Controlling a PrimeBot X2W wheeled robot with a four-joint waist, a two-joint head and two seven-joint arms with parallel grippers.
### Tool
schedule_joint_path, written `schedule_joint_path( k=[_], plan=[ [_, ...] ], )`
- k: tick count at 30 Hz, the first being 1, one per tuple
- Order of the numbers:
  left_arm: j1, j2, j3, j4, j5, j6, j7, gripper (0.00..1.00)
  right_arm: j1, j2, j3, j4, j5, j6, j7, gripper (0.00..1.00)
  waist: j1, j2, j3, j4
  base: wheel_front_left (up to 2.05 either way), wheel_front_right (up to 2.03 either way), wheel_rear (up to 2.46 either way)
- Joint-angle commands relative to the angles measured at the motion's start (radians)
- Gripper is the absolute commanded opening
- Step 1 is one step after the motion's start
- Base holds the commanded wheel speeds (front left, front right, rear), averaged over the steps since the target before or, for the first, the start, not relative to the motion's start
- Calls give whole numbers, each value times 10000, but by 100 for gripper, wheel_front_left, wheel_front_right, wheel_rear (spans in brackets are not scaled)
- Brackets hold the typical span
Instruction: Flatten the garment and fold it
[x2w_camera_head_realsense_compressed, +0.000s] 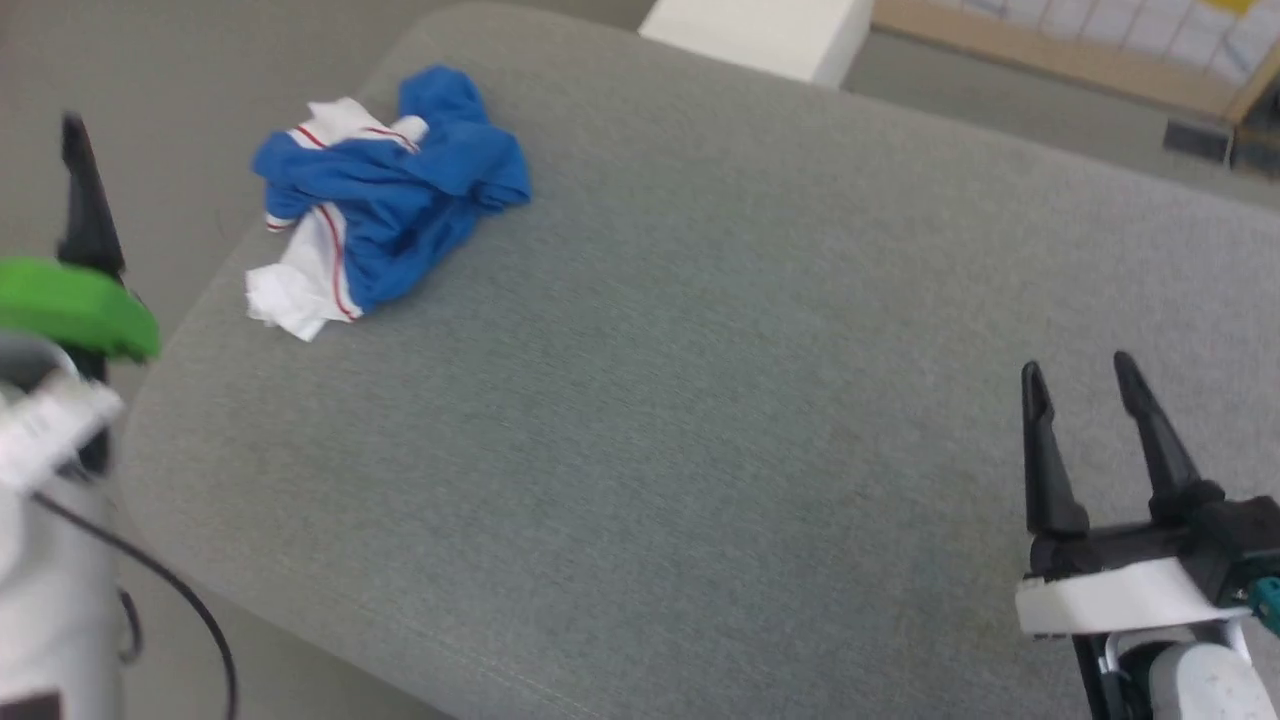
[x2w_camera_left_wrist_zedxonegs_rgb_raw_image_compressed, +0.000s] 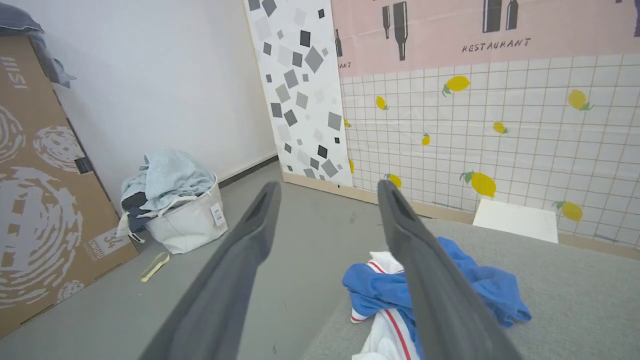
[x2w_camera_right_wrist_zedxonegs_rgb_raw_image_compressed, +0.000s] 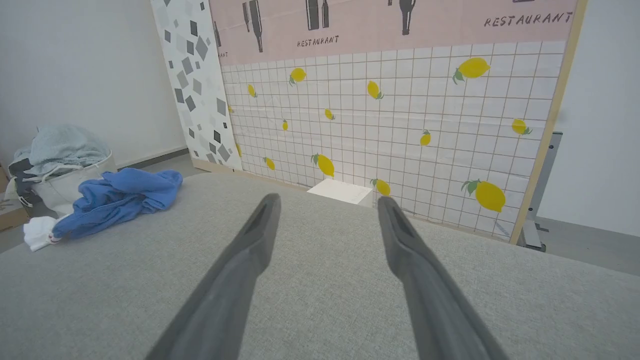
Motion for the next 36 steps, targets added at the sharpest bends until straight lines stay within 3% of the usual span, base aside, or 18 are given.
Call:
schedule_joint_path(
  k=[1, 9, 15, 19, 28, 36],
  plan=[
    [-530, 234, -71, 281, -183, -132, 276, 100, -223, -8, -47, -99, -112, -17, -49, 100, -1, 0, 959, -611, 0, 0, 0],
    [-2746, 1338, -1220, 2005, -2308, -434, 3300, 100, -964, -8, -51, -529, -374, -17, -49, 100, -1, 0, 2297, -1242, 0, 0, 0],
    [-3454, 2311, -2433, 2724, -4280, -438, 6178, 100, -1544, -8, 94, -963, -525, -17, -49, 100, -1, 0, 3278, -1815, 0, 0, 0],
    [-3837, 2860, -3075, 2902, -5209, -439, 7442, 100, -1806, -8, 136, -1270, -676, -17, -49, 100, -1, 0, 3859, -2126, 0, 0, 0],
    [-4426, 3495, -4273, 3578, -6017, -440, 8798, 100, -2196, -8, 140, -1863, -969, -17, -49, 100, -1, 0, 4838, -2626, 0, 0, 0],
    [-4356, 3298, -5290, 4631, -5942, -440, 8708, 100, -2136, -8, 210, -1974, -1200, -17, -49, 100, -1, 0, 4839, -2582, 0, 0, 0]
  ],
)
